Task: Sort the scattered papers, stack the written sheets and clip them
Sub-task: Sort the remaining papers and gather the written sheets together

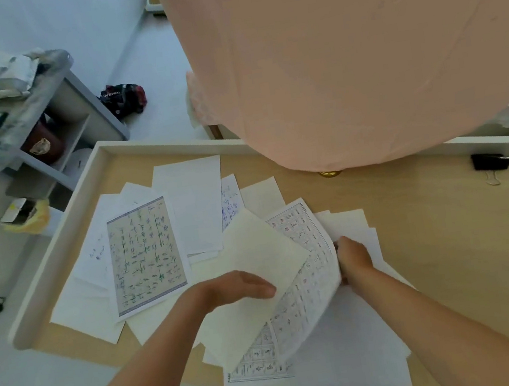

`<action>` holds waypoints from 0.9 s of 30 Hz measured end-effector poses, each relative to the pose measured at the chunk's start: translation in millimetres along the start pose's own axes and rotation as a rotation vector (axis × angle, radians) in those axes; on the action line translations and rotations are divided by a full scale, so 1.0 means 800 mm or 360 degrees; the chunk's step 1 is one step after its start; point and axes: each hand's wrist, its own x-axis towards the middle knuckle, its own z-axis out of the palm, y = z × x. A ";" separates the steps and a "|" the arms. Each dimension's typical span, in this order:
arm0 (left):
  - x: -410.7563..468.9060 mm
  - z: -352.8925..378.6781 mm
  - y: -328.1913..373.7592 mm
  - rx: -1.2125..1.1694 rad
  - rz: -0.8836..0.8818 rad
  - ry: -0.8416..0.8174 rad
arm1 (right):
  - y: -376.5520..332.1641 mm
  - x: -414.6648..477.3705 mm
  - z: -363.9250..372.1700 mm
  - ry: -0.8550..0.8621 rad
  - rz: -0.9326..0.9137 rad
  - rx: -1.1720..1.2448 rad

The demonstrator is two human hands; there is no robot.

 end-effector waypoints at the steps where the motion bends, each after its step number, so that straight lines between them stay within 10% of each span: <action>1: 0.006 -0.006 0.001 -0.0026 0.0064 0.0047 | -0.001 0.007 -0.006 -0.0061 0.0110 0.0086; 6: 0.040 -0.049 -0.029 0.0361 0.0119 0.1151 | -0.003 0.008 -0.011 -0.0214 -0.0038 -0.0560; 20: 0.085 -0.067 -0.057 0.1067 0.0399 0.1130 | 0.034 -0.085 0.109 0.0220 -0.0074 0.0109; 27: 0.076 -0.079 -0.049 0.0363 0.0723 0.1226 | 0.021 -0.093 0.110 0.0347 -0.0243 0.0190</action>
